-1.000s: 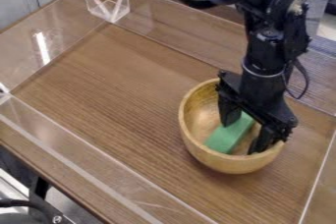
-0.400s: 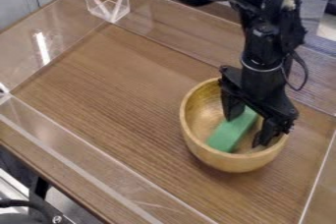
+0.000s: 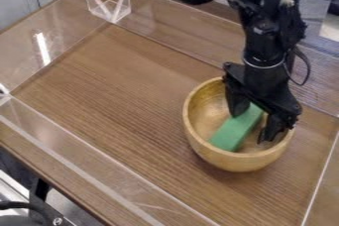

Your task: Remove the green block from inside the brown bowl and put it on the table

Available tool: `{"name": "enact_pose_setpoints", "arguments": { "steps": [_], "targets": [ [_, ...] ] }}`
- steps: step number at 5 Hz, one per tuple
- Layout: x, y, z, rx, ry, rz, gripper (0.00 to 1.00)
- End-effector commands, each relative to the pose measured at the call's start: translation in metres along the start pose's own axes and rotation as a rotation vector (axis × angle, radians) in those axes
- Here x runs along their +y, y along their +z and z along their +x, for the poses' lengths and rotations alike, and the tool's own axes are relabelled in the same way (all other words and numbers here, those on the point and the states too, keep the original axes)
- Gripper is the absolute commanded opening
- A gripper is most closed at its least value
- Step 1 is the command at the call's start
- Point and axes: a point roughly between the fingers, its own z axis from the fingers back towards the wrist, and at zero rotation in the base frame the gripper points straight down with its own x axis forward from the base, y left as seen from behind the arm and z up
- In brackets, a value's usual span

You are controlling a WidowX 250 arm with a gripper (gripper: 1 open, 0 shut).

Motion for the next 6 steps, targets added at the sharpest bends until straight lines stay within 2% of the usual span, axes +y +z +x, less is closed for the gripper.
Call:
{"name": "enact_pose_setpoints", "arguments": {
  "steps": [1,3,4,6],
  "targets": [
    [0.011,-0.027,-0.009,0.051,0.011,-0.007,1.00],
    [0.017,-0.036,-0.010,0.061,0.031,-0.018,1.00],
    [0.017,-0.031,-0.013,0.079,0.038,-0.025,0.00],
    [0.014,-0.021,-0.023,0.133,0.073,-0.056,0.00]
  ]
}}
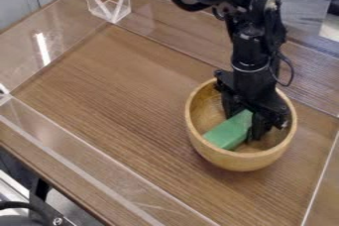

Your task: Remove the green block from inside the brown bowl and put it on the table

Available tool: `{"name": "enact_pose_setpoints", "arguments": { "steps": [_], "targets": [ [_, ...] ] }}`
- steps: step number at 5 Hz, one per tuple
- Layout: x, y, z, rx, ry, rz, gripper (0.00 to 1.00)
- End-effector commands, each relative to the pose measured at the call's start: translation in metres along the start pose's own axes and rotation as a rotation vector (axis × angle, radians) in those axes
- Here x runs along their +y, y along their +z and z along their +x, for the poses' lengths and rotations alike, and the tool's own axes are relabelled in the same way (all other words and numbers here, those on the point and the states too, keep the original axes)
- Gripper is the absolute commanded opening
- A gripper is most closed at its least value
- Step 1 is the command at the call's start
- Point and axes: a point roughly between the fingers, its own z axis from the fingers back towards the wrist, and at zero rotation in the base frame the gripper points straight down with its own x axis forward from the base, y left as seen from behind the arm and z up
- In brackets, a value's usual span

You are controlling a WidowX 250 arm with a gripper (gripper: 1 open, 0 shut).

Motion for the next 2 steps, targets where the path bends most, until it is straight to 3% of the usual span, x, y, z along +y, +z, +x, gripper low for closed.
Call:
{"name": "enact_pose_setpoints", "arguments": {
  "steps": [1,2],
  "targets": [
    [0.0015,-0.0007,-0.0177,0.079,0.044,-0.018,0.00],
    [0.0000,0.0051,-0.0217,0.103,0.053,-0.028,0.00]
  ]
}}
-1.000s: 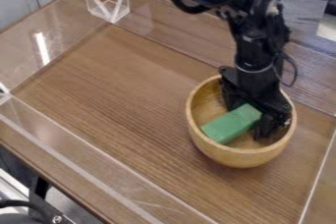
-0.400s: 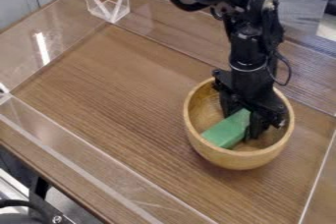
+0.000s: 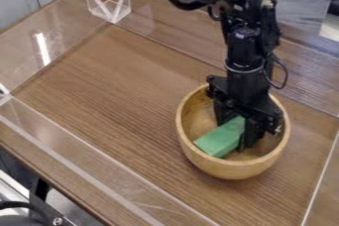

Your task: Remove the green block from inside the brown bowl and put it on the table

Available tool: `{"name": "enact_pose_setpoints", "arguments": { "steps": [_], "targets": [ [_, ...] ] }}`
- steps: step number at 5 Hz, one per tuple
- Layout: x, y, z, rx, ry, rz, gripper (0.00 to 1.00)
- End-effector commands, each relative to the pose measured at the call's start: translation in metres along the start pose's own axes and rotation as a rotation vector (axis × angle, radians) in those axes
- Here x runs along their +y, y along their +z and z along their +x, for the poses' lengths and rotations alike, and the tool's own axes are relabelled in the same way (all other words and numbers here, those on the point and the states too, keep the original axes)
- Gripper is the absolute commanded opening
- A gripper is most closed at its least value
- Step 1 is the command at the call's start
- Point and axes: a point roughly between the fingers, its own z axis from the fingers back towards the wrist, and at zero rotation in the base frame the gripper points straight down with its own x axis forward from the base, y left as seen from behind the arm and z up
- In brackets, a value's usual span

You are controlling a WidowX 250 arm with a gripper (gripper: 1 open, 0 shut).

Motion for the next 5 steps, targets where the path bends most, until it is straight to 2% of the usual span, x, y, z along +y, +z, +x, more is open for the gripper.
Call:
{"name": "enact_pose_setpoints", "arguments": {
  "steps": [1,5],
  "targets": [
    [0.000,0.007,-0.011,0.043,0.036,-0.014,0.00],
    [-0.002,0.036,-0.028,0.118,0.078,-0.059,0.00]
  ]
}}
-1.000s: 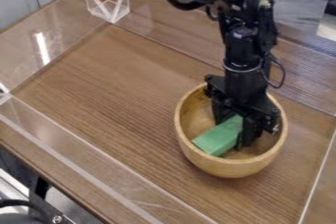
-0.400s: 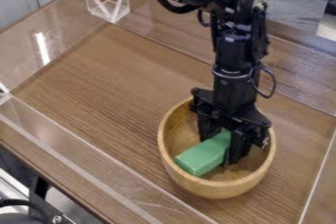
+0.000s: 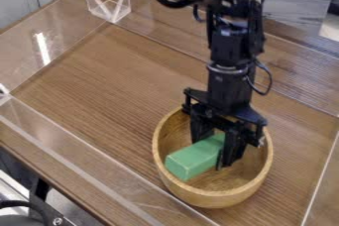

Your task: Remove the green block from inside the brown bowl and put it on the table

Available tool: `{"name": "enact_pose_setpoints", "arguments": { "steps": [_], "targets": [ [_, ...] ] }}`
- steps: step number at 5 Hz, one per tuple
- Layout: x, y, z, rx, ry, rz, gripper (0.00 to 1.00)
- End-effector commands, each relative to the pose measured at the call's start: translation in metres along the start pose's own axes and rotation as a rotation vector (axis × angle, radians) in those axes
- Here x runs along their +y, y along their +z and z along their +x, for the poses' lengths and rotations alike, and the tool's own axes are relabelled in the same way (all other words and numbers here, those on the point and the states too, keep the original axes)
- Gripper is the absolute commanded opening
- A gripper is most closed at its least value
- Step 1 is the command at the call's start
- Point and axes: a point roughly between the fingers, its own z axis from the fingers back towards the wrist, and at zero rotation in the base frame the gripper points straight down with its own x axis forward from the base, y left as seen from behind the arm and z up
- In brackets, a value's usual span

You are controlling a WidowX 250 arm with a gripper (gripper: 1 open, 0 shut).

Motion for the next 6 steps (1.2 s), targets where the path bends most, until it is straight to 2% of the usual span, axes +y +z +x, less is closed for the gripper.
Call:
{"name": "enact_pose_setpoints", "arguments": {
  "steps": [1,2,3,4,5,6],
  "targets": [
    [0.000,0.029,0.002,-0.062,0.011,-0.018,0.00],
    [0.002,0.039,-0.001,-0.058,0.025,-0.031,0.00],
    [0.006,0.053,-0.004,-0.070,0.041,-0.044,0.00],
    [0.013,0.071,-0.005,-0.102,0.055,-0.050,0.00],
    [0.023,0.125,-0.012,-0.167,0.112,-0.060,0.00],
    [0.051,0.182,-0.017,-0.256,0.203,-0.071,0.00]
  ]
}}
